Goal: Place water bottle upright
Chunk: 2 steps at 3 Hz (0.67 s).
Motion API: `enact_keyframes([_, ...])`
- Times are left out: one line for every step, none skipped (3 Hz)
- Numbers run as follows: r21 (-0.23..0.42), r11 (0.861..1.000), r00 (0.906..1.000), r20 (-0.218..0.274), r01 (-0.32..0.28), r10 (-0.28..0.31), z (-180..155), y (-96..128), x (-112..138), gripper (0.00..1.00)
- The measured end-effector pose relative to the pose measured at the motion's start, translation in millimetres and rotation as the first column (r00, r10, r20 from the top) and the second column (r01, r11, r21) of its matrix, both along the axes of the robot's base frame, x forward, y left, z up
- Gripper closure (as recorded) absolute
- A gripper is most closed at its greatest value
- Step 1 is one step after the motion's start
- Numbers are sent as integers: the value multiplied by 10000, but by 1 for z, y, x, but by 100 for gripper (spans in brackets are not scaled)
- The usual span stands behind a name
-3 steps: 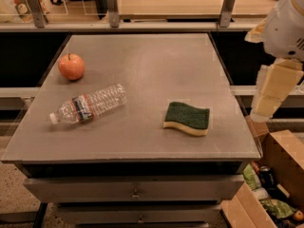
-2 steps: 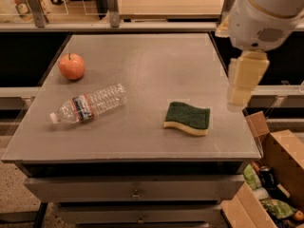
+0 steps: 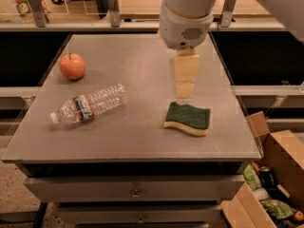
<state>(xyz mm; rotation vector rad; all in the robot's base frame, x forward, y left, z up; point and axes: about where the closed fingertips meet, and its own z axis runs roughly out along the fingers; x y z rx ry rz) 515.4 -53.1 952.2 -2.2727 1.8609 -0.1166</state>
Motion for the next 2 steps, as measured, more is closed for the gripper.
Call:
enact_keyframes([109,9964,9956,-406,-838,842,-21,41,1,0])
enact_keyframes([268,9894,9861,-820,-1427,1444,-40,72,-8,0])
